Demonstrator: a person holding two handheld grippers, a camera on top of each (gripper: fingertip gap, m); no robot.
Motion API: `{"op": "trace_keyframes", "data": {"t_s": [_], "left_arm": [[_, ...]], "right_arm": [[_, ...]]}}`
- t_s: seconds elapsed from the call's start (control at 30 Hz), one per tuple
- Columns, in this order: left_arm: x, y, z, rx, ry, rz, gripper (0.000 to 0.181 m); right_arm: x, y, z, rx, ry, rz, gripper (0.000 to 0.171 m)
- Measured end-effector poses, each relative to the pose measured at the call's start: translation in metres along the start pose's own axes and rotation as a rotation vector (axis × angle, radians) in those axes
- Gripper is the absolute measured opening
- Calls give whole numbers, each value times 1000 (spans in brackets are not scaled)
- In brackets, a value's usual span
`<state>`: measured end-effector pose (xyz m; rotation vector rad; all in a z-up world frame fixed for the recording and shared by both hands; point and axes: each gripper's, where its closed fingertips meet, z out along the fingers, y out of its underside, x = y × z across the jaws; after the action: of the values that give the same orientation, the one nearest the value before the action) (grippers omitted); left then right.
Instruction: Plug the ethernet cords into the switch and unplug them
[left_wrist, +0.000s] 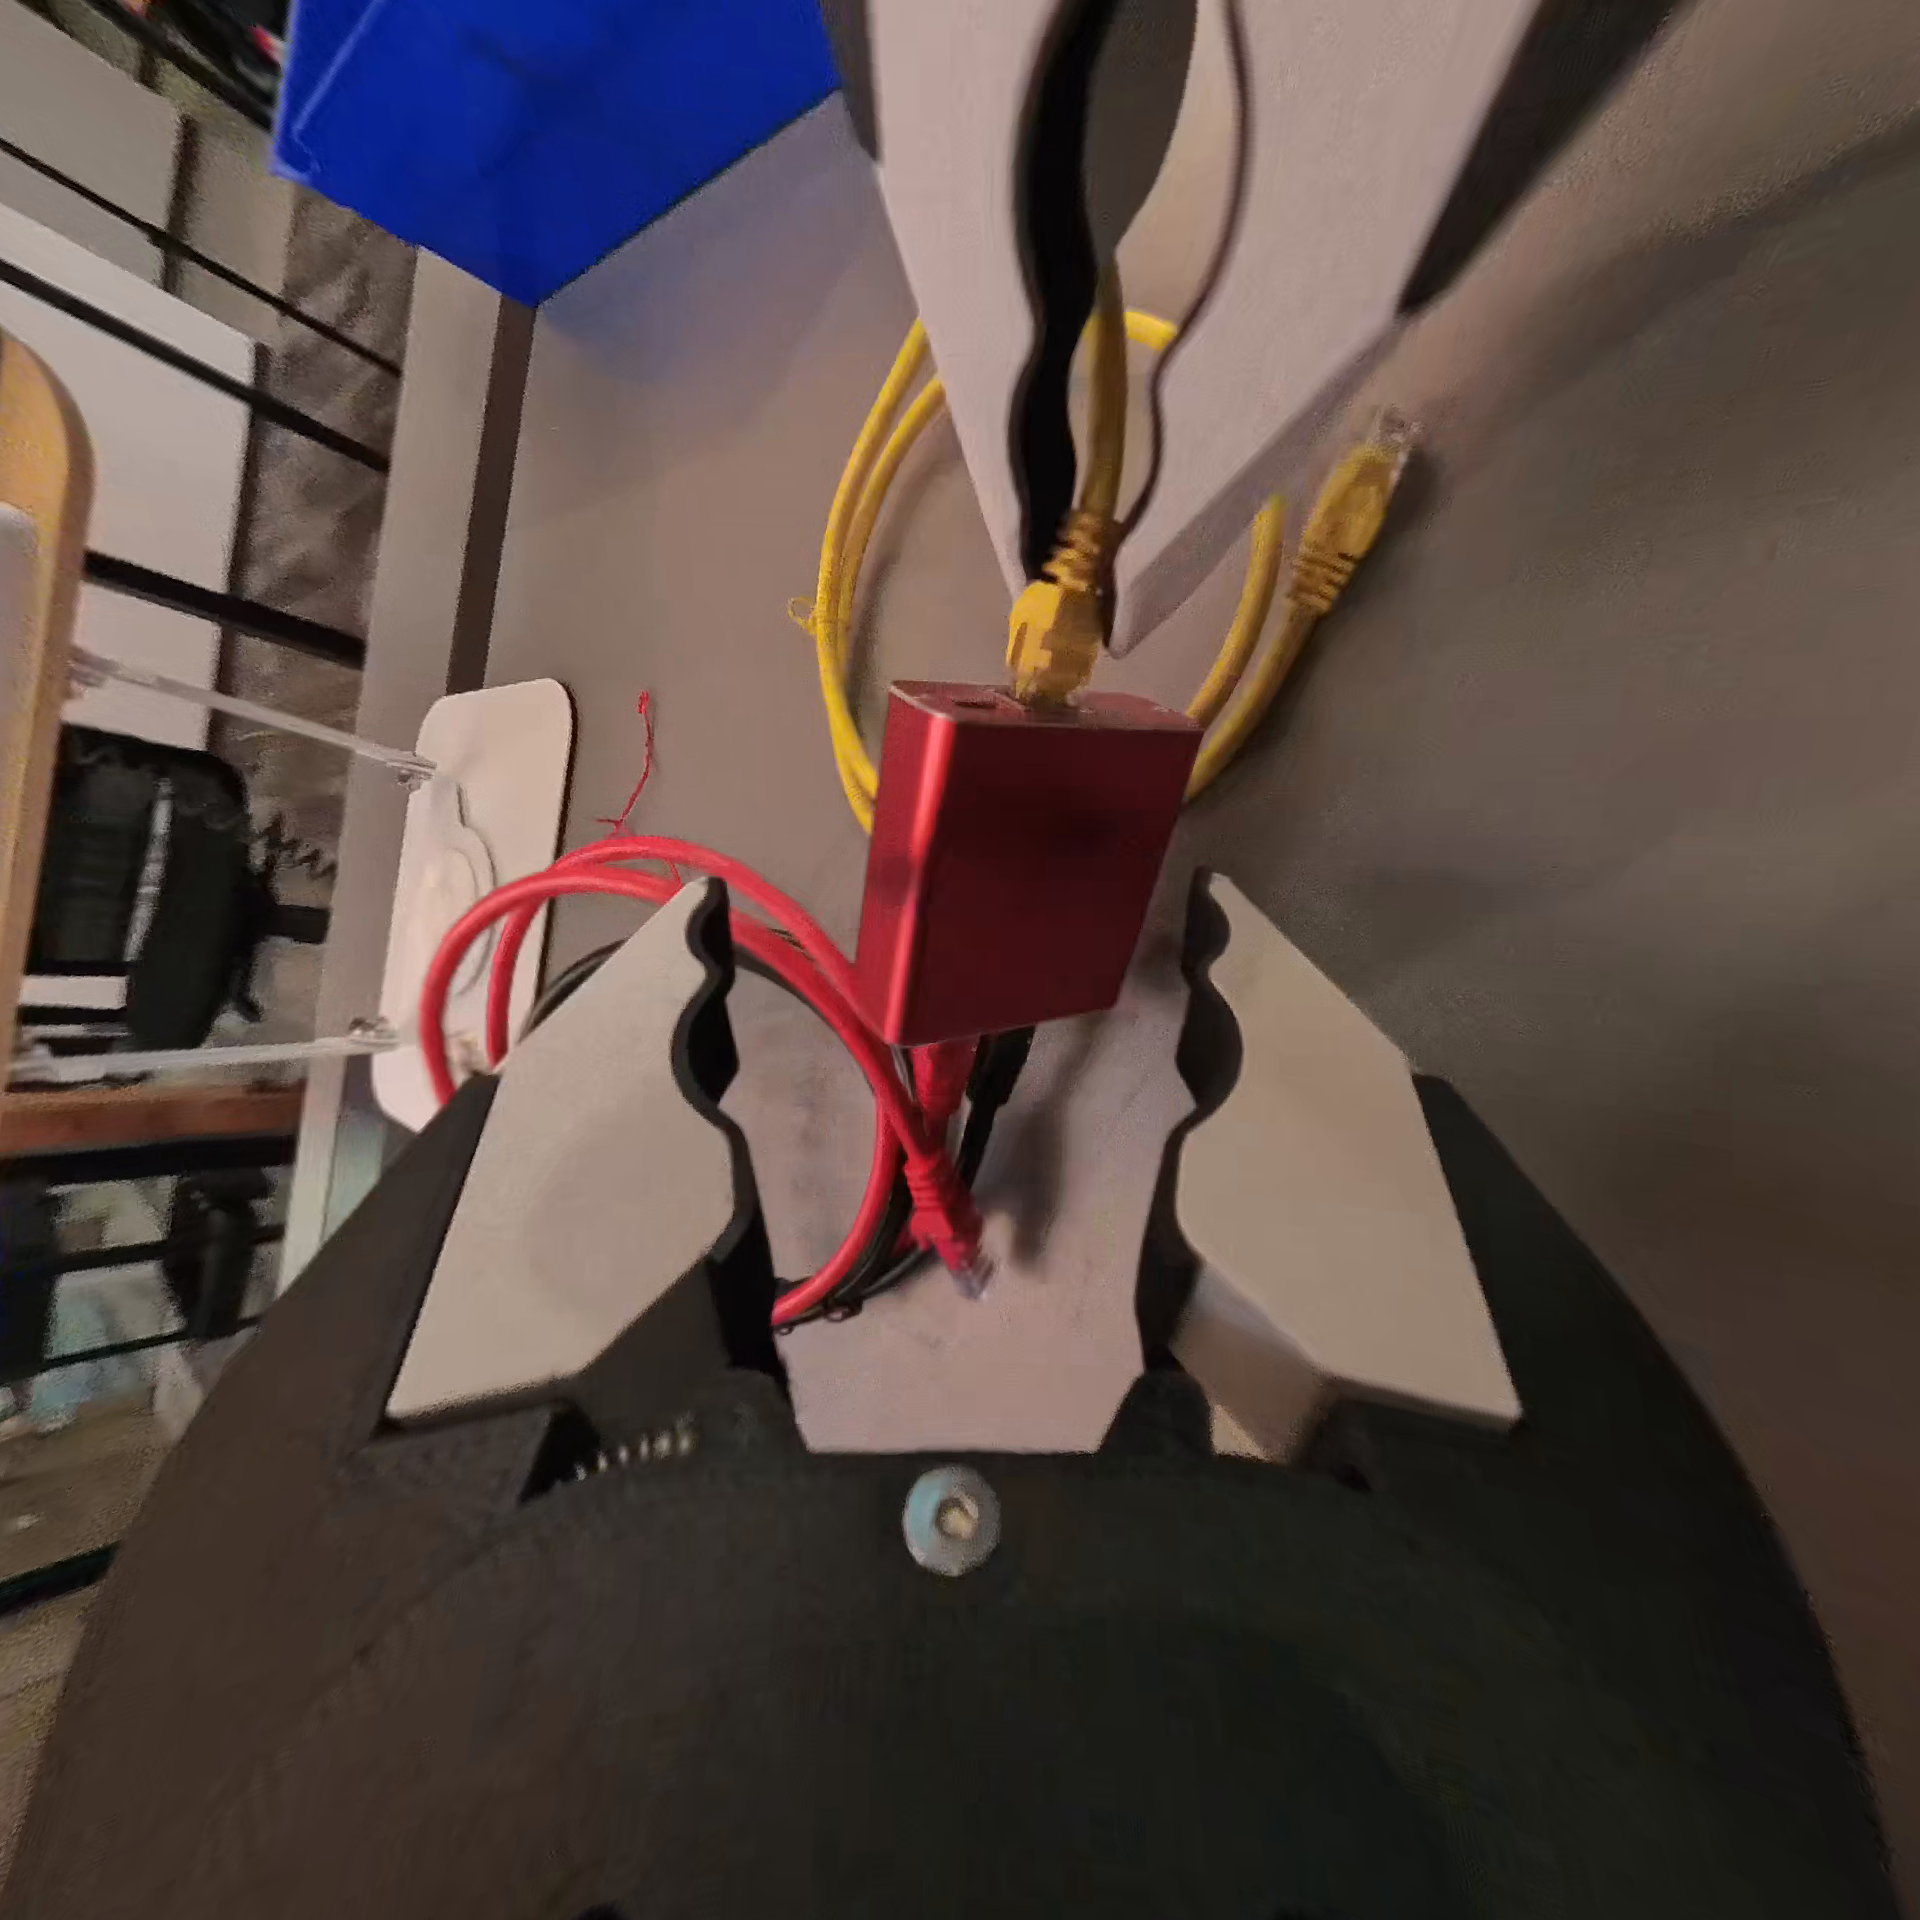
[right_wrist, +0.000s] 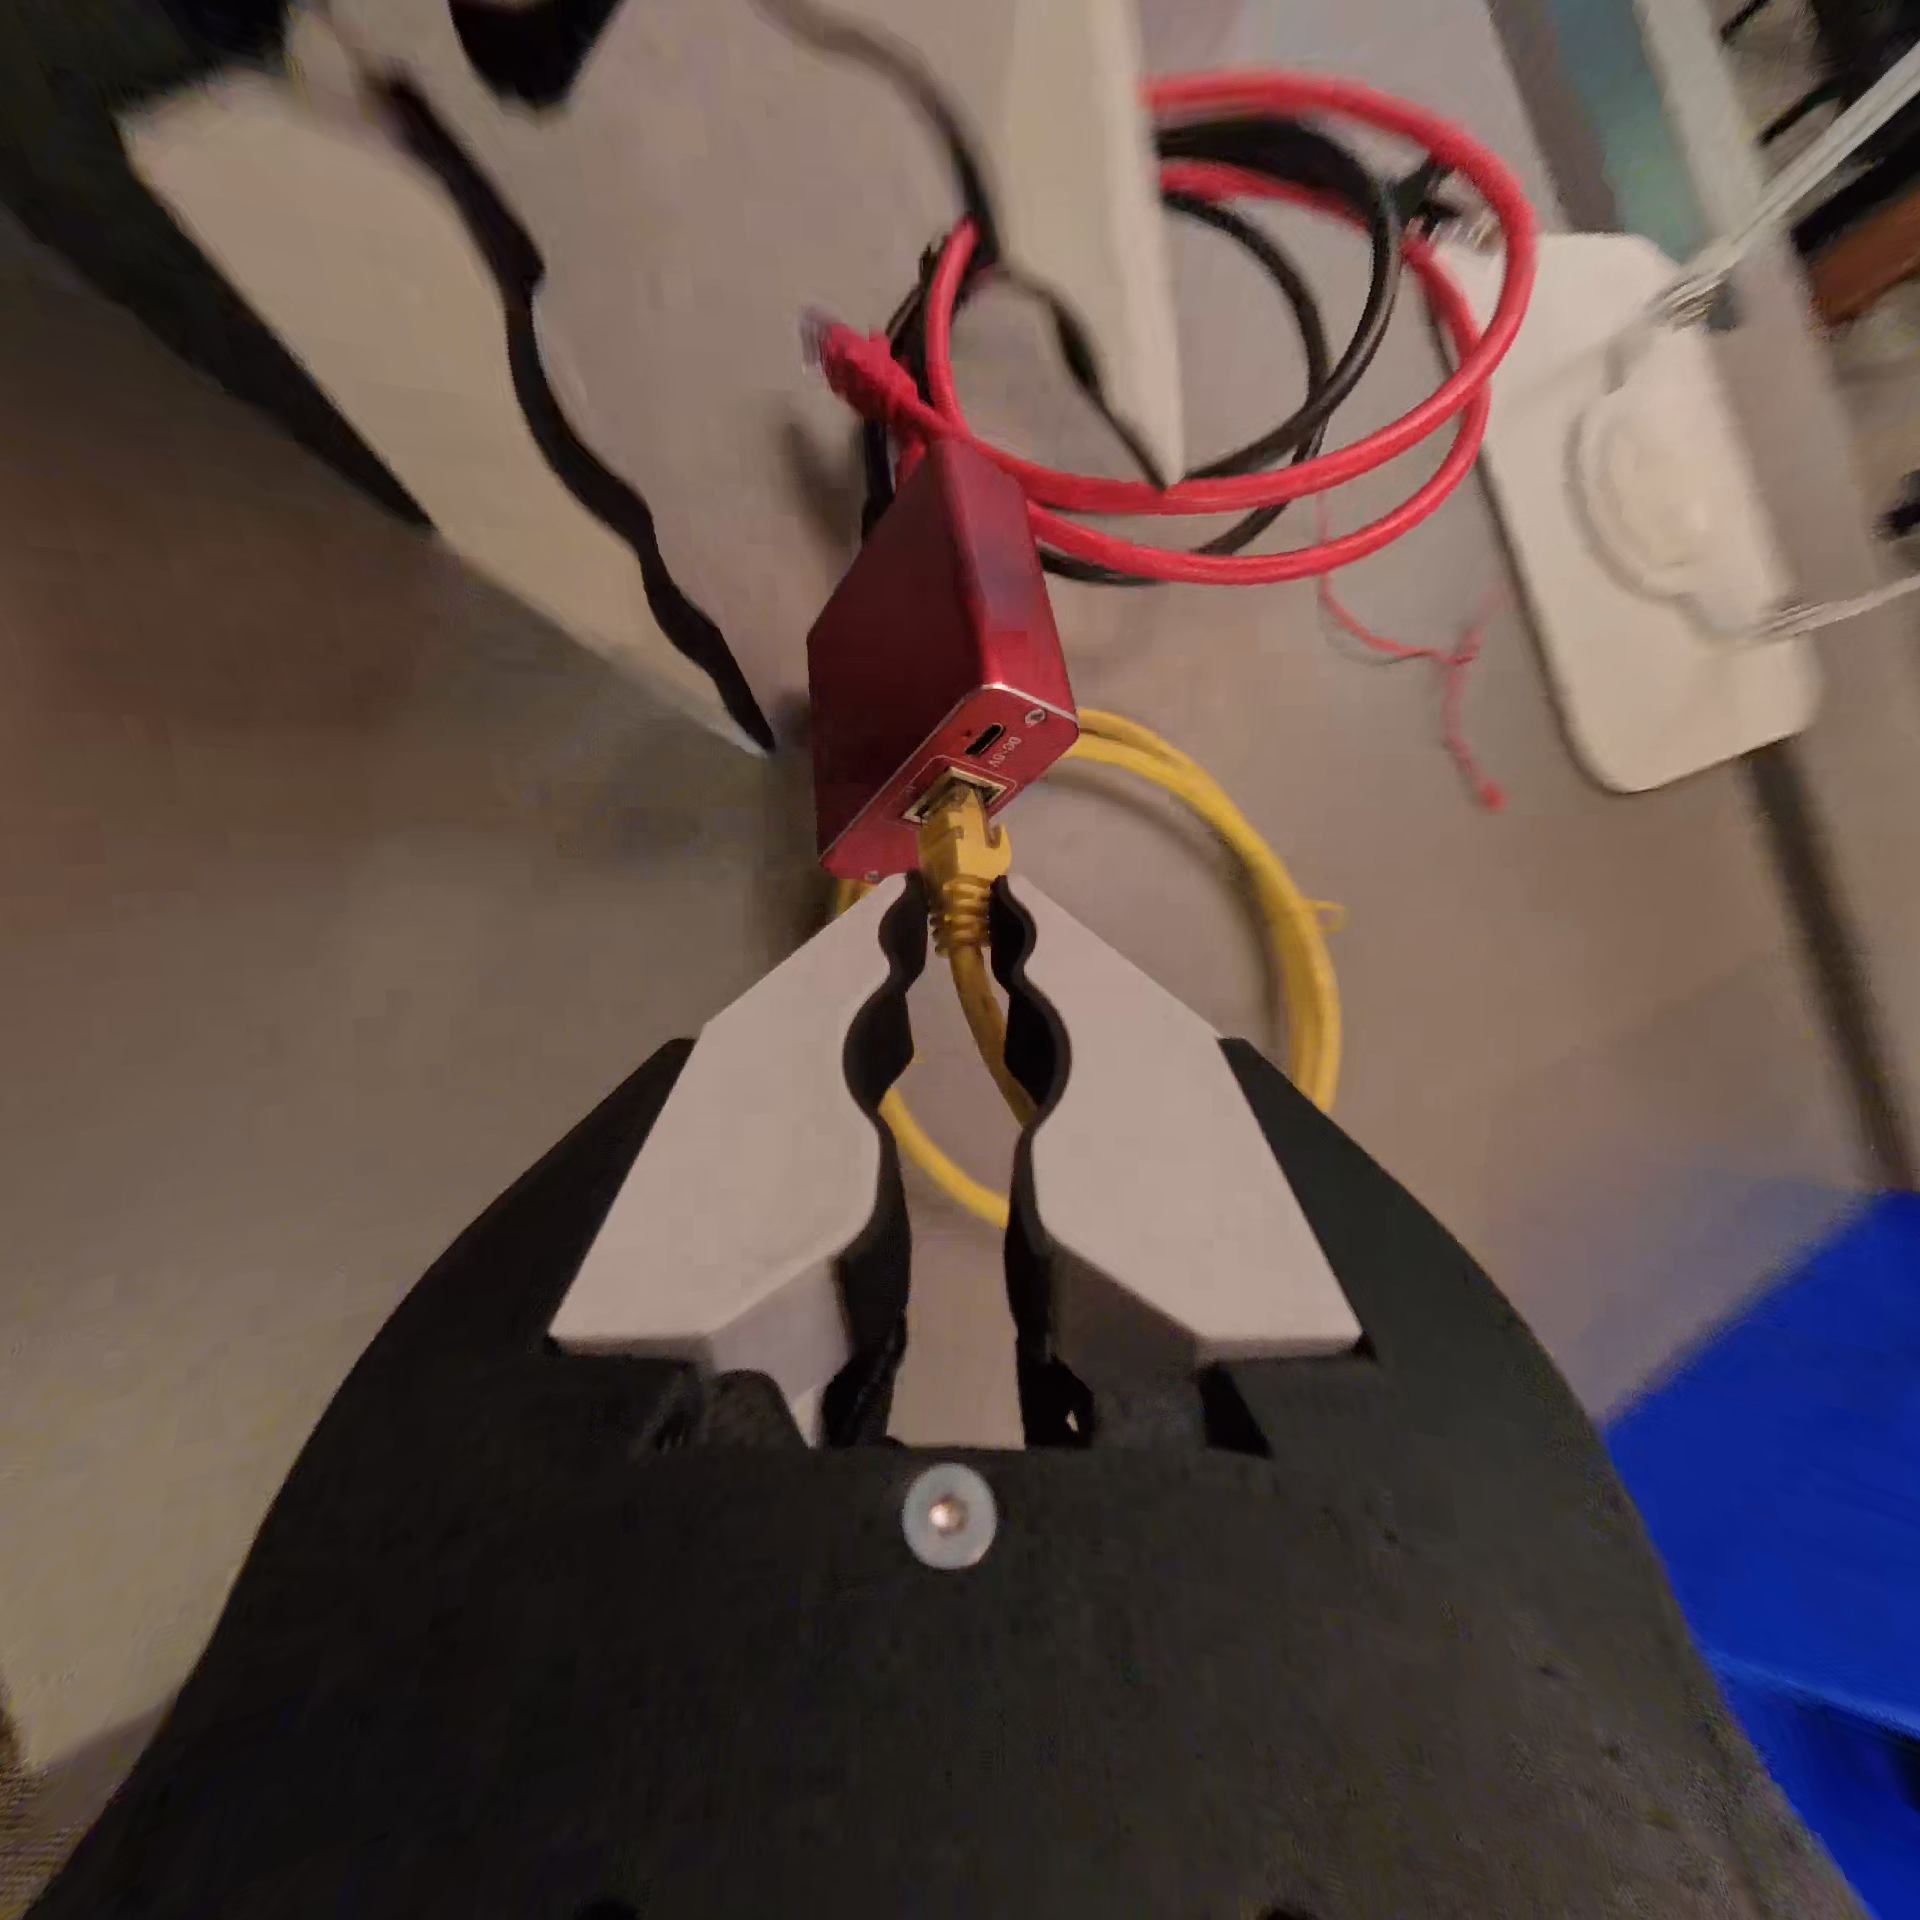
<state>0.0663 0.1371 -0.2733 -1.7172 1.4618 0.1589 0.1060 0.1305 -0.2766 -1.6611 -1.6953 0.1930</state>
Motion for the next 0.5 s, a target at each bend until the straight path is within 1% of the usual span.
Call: {"op": "trace_keyframes", "data": {"t_s": [0.13,0.27,0.33,0.4,0.5], "left_arm": [[-4,-16,-22,62,73,25,83],[3,-11,-18,4,142,10,83],[5,-2,-14,-23,163,-9,79],[4,1,-18,-23,187,-41,56],[2,-1,-23,5,200,-64,55]], "right_arm": [[3,-22,-11,-36,157,-222,10],[6,-49,-26,-45,303,-394,10],[2,-59,-32,-50,345,-465,11],[-2,-66,-35,-51,372,-524,11],[-2,-72,-38,-42,391,-544,11]]}}
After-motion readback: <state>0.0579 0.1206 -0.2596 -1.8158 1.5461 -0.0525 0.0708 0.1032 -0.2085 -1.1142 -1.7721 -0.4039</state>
